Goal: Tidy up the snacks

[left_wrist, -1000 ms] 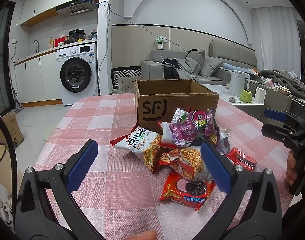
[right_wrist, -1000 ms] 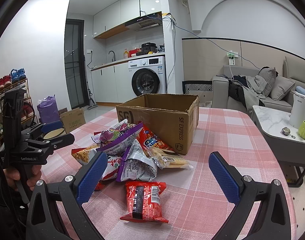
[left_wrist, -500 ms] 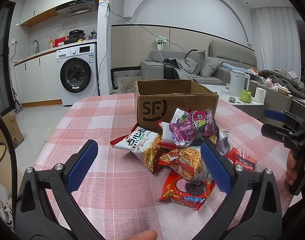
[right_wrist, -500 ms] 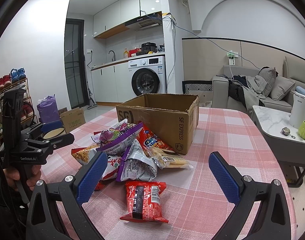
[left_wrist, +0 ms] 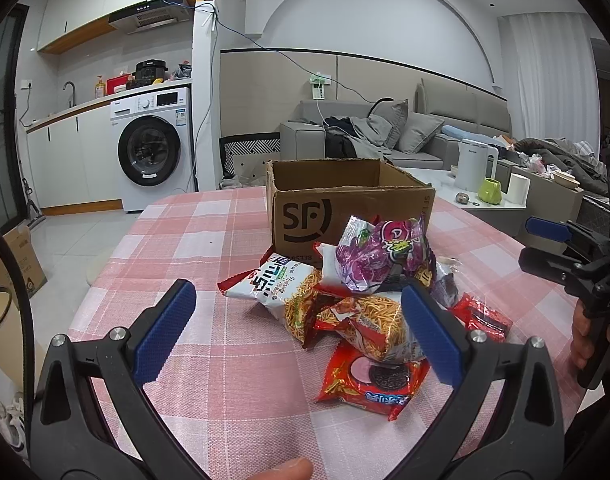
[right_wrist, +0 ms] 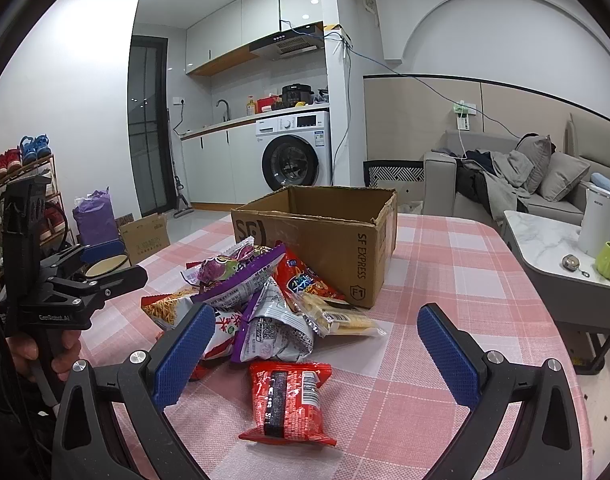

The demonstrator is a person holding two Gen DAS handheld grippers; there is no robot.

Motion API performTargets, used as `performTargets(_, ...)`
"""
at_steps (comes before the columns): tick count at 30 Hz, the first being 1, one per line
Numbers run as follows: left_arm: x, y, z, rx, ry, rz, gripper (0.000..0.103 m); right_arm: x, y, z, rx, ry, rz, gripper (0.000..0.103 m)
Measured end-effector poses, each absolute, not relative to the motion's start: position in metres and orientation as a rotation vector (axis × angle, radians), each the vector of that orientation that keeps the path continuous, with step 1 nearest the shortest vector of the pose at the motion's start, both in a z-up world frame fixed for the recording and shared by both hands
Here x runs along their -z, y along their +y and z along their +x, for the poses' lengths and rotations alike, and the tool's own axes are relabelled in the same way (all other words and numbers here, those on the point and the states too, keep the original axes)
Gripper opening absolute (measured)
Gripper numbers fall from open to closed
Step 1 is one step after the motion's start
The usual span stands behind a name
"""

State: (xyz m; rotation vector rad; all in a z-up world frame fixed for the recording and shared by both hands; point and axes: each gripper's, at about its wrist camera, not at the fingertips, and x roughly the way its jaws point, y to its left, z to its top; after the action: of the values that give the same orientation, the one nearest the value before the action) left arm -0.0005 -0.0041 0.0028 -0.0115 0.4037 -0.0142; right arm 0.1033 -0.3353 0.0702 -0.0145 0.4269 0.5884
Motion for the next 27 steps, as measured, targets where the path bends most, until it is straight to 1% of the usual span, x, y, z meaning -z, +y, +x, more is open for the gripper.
performTargets(4, -0.005, -0.006, -0.001, 0.023, 0.407, -0.013, 0.102, -0.074, -0.332, 0.101, -0.575, 0.436, -0.026, 0.103)
performTargets(12, -0.003, -0.007, 0.004, 0.029, 0.425, -0.003, 0.102, -0.064, -0.331, 0.112, -0.543, 0.475, -0.032, 0.103)
performTargets(19, -0.001, -0.011, 0.009, 0.052, 0.471, 0.002, 0.102, -0.055, -0.317, 0.116, -0.544, 0.589, -0.101, 0.103)
performTargets(24, 0.006, -0.013, 0.015, 0.065, 0.514, 0.009, 0.102, -0.044, -0.313, 0.122, -0.563, 0.685, -0.094, 0.103)
performTargets(27, 0.01, -0.019, 0.017, 0.077, 0.538, 0.03, 0.102, -0.039, -0.31, 0.123, -0.562, 0.709, -0.104, 0.103)
